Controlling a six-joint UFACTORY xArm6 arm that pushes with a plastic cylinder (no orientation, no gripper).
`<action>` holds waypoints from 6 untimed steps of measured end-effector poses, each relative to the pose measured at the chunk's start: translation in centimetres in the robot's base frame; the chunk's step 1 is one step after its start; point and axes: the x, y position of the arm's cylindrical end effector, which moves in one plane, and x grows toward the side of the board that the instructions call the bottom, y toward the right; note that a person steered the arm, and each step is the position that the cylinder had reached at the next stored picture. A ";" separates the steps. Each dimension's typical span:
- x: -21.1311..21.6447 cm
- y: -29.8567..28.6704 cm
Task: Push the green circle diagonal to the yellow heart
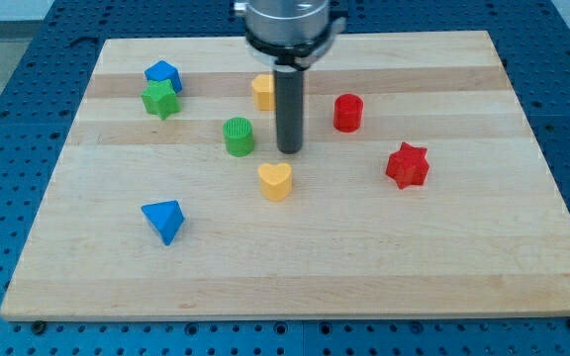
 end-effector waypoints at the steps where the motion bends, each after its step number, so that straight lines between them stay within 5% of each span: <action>1: -1.9 -2.8; 3: -2.6 -8.2; 6: 0.2 -2.3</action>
